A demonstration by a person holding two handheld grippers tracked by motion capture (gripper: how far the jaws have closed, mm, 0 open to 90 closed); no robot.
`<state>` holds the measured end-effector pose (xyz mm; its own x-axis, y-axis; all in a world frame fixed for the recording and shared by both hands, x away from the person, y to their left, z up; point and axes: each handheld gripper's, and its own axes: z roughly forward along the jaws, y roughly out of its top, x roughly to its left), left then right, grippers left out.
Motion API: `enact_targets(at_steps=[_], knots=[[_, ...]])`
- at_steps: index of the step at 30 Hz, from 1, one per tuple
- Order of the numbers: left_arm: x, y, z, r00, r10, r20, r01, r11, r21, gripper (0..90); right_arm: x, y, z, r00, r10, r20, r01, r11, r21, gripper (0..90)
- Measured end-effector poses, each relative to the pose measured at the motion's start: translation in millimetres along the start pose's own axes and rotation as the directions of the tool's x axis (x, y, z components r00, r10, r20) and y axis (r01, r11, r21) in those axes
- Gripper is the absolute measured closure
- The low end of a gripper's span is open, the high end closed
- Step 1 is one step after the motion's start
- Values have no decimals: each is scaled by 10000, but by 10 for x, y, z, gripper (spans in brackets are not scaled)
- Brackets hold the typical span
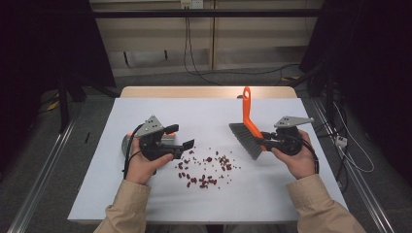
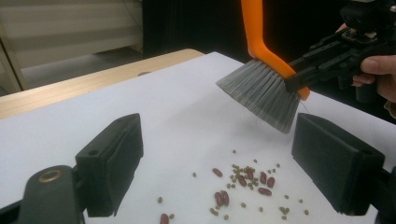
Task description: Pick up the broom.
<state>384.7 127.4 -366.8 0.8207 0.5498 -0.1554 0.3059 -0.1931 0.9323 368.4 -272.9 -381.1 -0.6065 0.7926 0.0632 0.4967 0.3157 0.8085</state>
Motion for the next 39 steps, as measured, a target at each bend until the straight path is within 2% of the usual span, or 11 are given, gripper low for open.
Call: enact_targets(at_steps=[4, 10, 11, 14, 16, 18, 23, 25, 30, 36, 39], knots=[[24, -24, -37, 10000, 5, 22, -5, 10000, -52, 150, -24, -17, 9, 9996, -103, 260, 96, 9996, 263, 702], [62, -43, -100, 9998, 76, -198, -75, 9999, 70, 143, -30, -29, 38, 9978, -310, 578, 271, 9973, 684, 703], [67, -46, -108, 9997, 105, -240, -103, 9999, 92, 143, -33, -30, 43, 9983, -276, 518, 238, 9971, 725, 702], [71, -57, -122, 9996, 83, -252, -81, 9999, 88, 142, -30, -42, 82, 9957, -518, 762, 436, 9935, 1055, 702], [81, -69, -127, 9997, 52, -239, -49, 9999, 104, 142, -35, -63, 121, 9962, -528, 691, 444, 9919, 1190, 701], [93, -78, -134, 9995, 68, -323, -63, 9999, 143, 142, -21, -60, 138, 9947, -606, 827, 496, 9904, 1289, 702], [108, -85, -146, 9994, 41, -353, -37, 9999, 109, 142, 13, -48, 215, 9969, -639, 454, 568, 9880, 1438, 708], [110, -84, -152, 9993, 42, -362, -38, 9999, 101, 141, 53, -48, 269, 9956, -840, 420, 761, 9836, 1635, 711], [116, -92, -165, 9991, 13, -417, -9, 9999, 105, 142, 94, -47, 324, 9966, -783, 276, 738, 9878, 1371, 710], [119, -94, -165, 9990, 4, -440, 0, 10000, 94, 141, 71, -64, 329, 9994, -313, 142, 296, 9933, 1117, 687], [113, -93, -161, 9991, 28, -419, -25, 10000, 94, 142, 78, -70, 351, 9998, -125, 127, 113, 9962, 864, 621]])
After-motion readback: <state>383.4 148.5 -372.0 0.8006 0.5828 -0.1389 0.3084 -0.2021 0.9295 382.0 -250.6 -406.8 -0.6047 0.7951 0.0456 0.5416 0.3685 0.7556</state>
